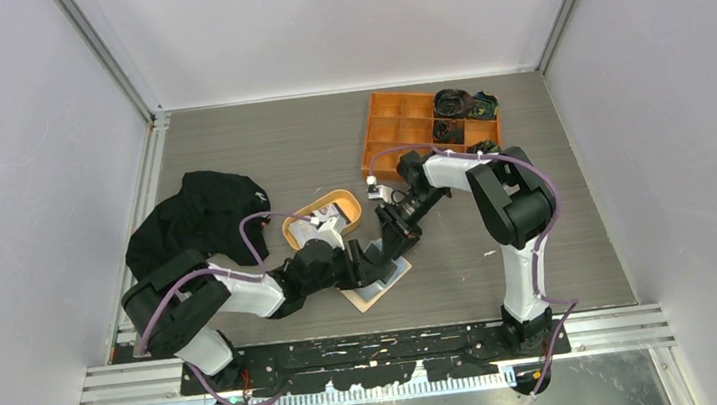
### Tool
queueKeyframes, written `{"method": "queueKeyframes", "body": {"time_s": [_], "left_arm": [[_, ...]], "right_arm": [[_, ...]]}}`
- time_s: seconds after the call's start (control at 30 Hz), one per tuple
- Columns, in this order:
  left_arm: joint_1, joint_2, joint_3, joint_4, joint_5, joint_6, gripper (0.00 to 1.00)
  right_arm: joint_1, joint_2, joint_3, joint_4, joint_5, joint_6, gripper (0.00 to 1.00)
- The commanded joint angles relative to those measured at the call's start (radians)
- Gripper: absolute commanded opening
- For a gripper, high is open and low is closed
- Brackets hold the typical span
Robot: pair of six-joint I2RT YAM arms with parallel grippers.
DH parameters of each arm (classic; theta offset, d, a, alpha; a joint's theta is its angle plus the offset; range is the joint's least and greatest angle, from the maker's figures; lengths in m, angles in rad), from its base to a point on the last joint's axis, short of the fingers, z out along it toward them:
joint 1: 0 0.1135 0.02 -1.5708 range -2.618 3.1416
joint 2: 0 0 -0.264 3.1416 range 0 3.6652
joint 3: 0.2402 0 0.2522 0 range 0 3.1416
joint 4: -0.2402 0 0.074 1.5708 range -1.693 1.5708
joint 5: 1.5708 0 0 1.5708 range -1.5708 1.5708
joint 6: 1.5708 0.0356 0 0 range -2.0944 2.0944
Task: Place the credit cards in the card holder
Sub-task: Insert the credit card into the card holder.
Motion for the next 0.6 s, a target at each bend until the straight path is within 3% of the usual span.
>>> {"method": "queueKeyframes", "body": {"time_s": [0.0,0.3,0.57], "left_arm": [[0.006,-0.004,-0.041,0.109,0.007,-0.003,0.5],[0.02,-0.011,-0.153,0.317,0.008,-0.041,0.56],[0.029,0.001,-0.195,0.348,-0.031,-0.077,0.57]], "right_arm": [[-0.002,0.008,0.028,-0.01,-0.068,0.014,0.38],[-0.001,0.011,0.044,-0.073,-0.185,-0.05,0.47],[0.007,0.016,0.042,-0.082,-0.2,-0.068,0.46]]}}
